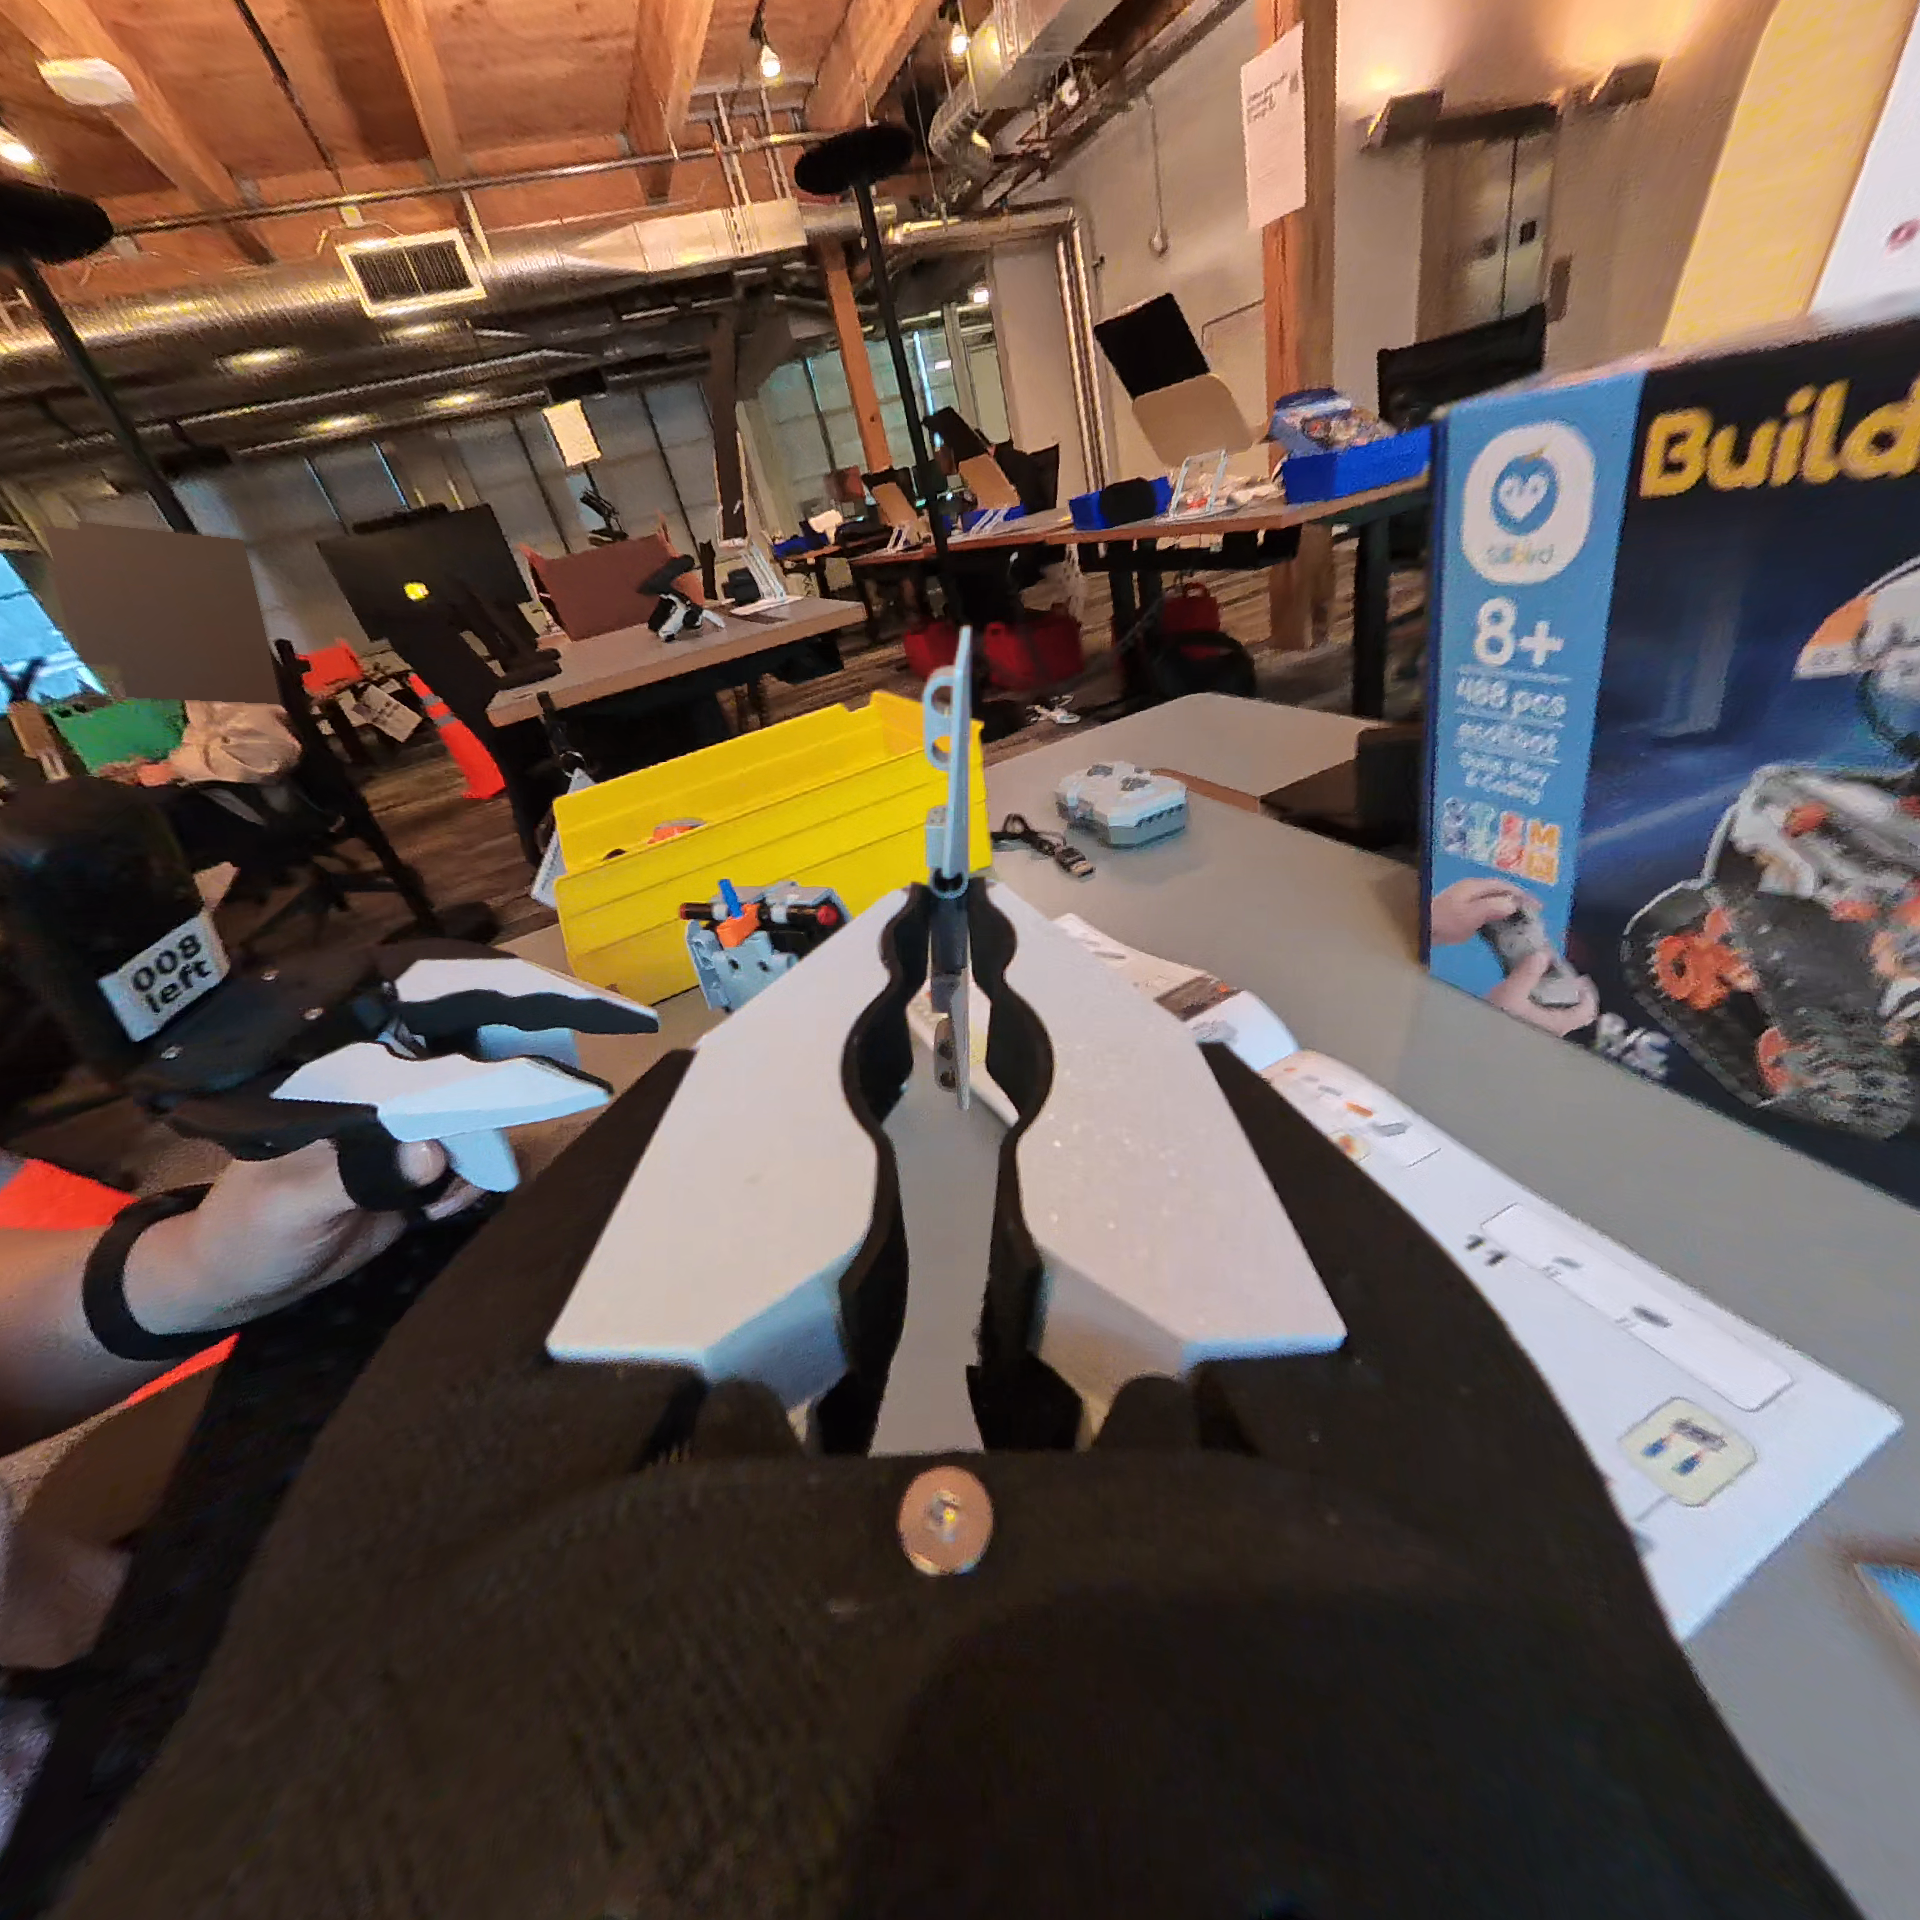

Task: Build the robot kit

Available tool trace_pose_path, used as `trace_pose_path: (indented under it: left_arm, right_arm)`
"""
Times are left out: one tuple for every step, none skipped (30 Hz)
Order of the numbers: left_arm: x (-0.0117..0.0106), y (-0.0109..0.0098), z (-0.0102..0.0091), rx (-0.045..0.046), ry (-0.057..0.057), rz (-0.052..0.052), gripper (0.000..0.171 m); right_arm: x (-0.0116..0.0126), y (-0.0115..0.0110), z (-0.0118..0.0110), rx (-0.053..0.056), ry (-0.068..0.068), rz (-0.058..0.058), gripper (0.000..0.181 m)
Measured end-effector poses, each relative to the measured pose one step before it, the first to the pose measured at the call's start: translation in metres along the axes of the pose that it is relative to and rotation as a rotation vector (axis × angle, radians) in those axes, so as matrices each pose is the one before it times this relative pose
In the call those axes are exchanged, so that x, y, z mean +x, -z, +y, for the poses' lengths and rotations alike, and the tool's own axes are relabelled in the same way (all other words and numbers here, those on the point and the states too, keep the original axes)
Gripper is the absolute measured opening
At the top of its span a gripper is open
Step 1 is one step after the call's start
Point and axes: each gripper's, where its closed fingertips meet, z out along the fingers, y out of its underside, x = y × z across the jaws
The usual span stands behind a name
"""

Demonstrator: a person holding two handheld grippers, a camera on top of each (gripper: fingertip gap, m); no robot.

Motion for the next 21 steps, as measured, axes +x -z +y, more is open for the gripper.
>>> trace_pose_path:
  left_arm:
    - [-0.00008,-0.00019,0.00030,-0.00158,0.0005,0.0000,0.028]
    - [-0.00017,-0.00019,0.00030,-0.00158,0.0002,-0.0005,0.028]
    - [-0.00023,0.00004,0.00012,-0.00073,0.0005,-0.0009,0.028]
    - [-0.00047,0.00035,-0.00041,0.00214,0.0013,-0.0021,0.028]
    - [-0.00075,0.00097,-0.00126,0.00771,0.0019,-0.0038,0.028]
    - [-0.00127,0.00196,-0.00254,0.01607,0.0026,-0.0058,0.028]
    - [-0.00177,0.00250,-0.00319,0.01997,0.0058,-0.0063,0.028]
    - [-0.00231,0.00288,-0.00315,0.01838,0.0115,-0.0069,0.028]
    - [-0.00286,0.00279,-0.00289,0.01619,0.0193,-0.0086,0.028]
    - [-0.00414,0.00264,-0.00146,0.00280,0.0317,-0.0103,0.028]
    - [-0.00579,0.00264,-0.00038,-0.00750,0.0291,-0.0180,0.029]
    - [-0.00645,0.00250,-0.00020,-0.00689,0.0108,-0.0207,0.029]
    - [-0.00787,0.00260,-0.00004,-0.00844,-0.0059,-0.0242,0.030]
    - [-0.01075,0.00248,0.00001,-0.01254,-0.0178,-0.0312,0.033]
    - [-0.01374,0.00221,0.00052,-0.01553,-0.0238,-0.0362,0.037]
    - [-0.01519,0.00128,0.00122,-0.01272,-0.0167,-0.0340,0.043]
    - [-0.01561,0.00043,0.00138,-0.00363,-0.0074,-0.0301,0.052]
    - [-0.00891,-0.00055,0.00038,0.00468,-0.0135,0.0175,0.056]
    - [-0.00370,-0.00158,0.00080,0.00596,-0.0014,0.0473,0.058]
    - [0.00112,-0.00335,0.00268,-0.00407,0.0181,0.0697,0.064]
    - [0.00097,-0.00513,0.00543,-0.02173,0.0397,0.0601,0.072]
  right_arm:
    - [-0.00111,-0.00344,0.00535,-0.0200,-0.0413,-0.0111,0.005]
    - [-0.00091,-0.00298,0.00500,-0.0136,-0.0484,-0.0198,0.005]
    - [-0.00057,-0.00202,0.00285,0.0002,-0.0371,-0.0185,0.005]
    - [0.00014,-0.00104,0.00125,0.0060,-0.0221,-0.0113,0.005]
    - [0.00039,-0.00038,0.00082,-0.0003,-0.0108,-0.0052,0.005]
    - [0.00062,0.00009,0.00060,-0.0047,-0.0012,0.0001,0.006]
    - [0.00040,0.00054,-0.00026,-0.0016,0.0033,0.0025,0.006]
    - [0.00007,0.00072,-0.00101,0.0035,0.0018,0.0005,0.006]
    - [-0.00034,0.00072,-0.00119,0.0047,-0.0020,-0.0026,0.006]
    - [-0.00043,0.00044,-0.00061,0.0030,-0.0051,-0.0053,0.006]
    - [0.00004,-0.00001,0.00007,0.0007,-0.0062,-0.0050,0.006]
    - [0.00028,-0.00030,0.00076,-0.0018,-0.0057,-0.0035,0.005]
    - [0.00036,-0.00045,0.00102,-0.0020,-0.0048,-0.0033,0.006]
    - [0.00005,-0.00047,0.00102,-0.0023,-0.0042,-0.0047,0.006]
    - [-0.00042,-0.00041,0.00084,-0.0019,-0.0026,-0.0054,0.006]
    - [-0.00085,-0.00026,0.00035,-0.0012,-0.0009,-0.0065,0.006]
    - [-0.00114,0.00002,-0.00020,-0.0006,0.0009,-0.0060,0.006]
    - [-0.00083,0.00030,-0.00052,-0.0005,0.0037,-0.0028,0.006]
    - [-0.00050,0.00047,-0.00077,0.0007,0.0067,0.0006,0.006]
    - [0.00018,0.00045,-0.00047,0.0001,0.0067,0.0035,0.006]
    - [0.00056,0.00006,0.00037,-0.0028,0.0054,0.0045,0.006]
